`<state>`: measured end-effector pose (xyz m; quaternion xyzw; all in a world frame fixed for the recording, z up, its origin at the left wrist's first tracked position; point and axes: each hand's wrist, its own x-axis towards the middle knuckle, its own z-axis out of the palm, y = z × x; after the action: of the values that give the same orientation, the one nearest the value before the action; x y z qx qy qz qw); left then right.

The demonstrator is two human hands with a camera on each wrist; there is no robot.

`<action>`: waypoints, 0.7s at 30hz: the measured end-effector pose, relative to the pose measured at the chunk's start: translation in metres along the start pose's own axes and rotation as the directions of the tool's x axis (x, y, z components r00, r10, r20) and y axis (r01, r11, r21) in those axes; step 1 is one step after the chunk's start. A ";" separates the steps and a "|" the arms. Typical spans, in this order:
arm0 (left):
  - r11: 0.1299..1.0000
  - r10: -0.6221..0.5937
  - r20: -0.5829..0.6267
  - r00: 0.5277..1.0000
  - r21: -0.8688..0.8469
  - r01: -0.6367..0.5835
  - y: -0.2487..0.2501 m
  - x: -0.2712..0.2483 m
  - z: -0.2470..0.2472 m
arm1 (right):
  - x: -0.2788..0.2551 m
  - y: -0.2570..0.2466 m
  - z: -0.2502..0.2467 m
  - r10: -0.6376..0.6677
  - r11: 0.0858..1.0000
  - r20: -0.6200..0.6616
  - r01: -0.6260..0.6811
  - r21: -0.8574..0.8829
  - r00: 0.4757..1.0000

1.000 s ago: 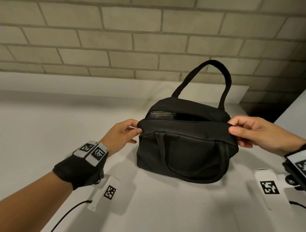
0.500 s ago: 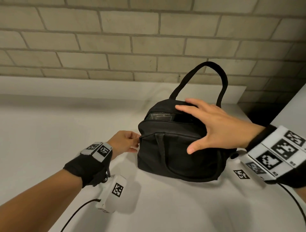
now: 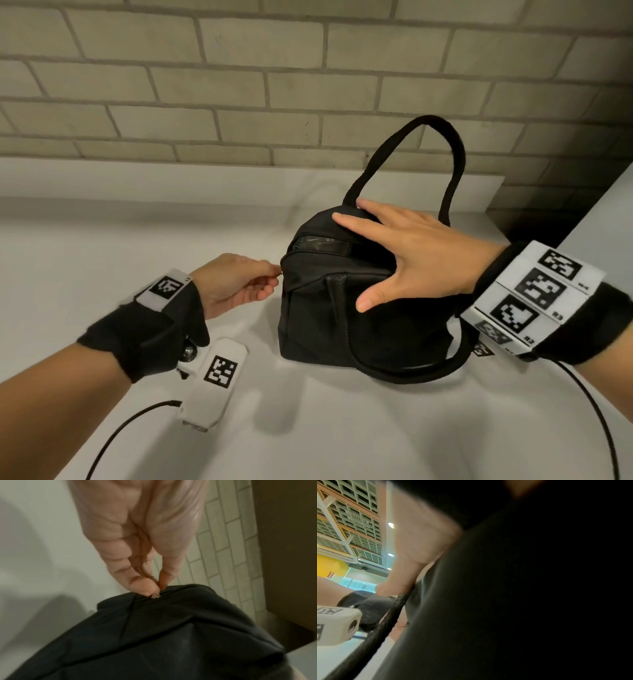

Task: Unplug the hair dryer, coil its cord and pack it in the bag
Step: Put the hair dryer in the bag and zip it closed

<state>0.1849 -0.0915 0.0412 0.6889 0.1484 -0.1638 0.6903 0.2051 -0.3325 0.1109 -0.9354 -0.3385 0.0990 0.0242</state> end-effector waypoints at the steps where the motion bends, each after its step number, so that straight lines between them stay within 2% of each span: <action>1: 1.000 0.008 -0.003 1.000 0.002 -0.008 0.004 -0.002 0.001 | 0.004 -0.001 0.001 0.000 1.000 -0.004 0.000 -0.004 1.000; 7: 0.989 0.118 -0.017 0.993 -0.093 -0.119 0.036 -0.016 0.011 | 0.017 -0.009 0.007 0.025 0.998 -0.027 -0.026 -0.049 0.999; 11: 0.983 0.184 -0.040 0.982 -0.022 -0.185 0.050 -0.019 0.032 | 0.022 -0.019 0.013 0.036 0.996 -0.029 -0.038 -0.078 0.999; 15: 0.959 0.279 -0.159 0.947 0.096 -0.266 0.051 -0.016 0.039 | 0.022 -0.028 0.009 0.054 0.998 -0.029 -0.053 0.030 0.998; 17: 0.938 0.338 -0.202 0.919 0.151 -0.312 0.051 -0.018 0.042 | 0.022 -0.033 0.010 0.069 0.994 -0.182 -0.053 0.095 0.981; 19: 0.907 0.402 -0.231 0.886 0.230 -0.352 0.053 -0.020 0.047 | 0.025 -0.035 0.011 0.088 0.994 -0.413 -0.055 0.092 0.907; 21: 0.859 0.479 -0.267 0.836 0.340 -0.383 0.054 -0.022 0.050 | 0.030 -0.037 0.010 0.065 0.998 -0.556 -0.057 0.031 0.829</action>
<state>0.1871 -0.1413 0.1001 0.8104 0.0816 0.1009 0.5713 0.2021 -0.2856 0.0998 -0.9339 -0.2861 -0.1746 0.1244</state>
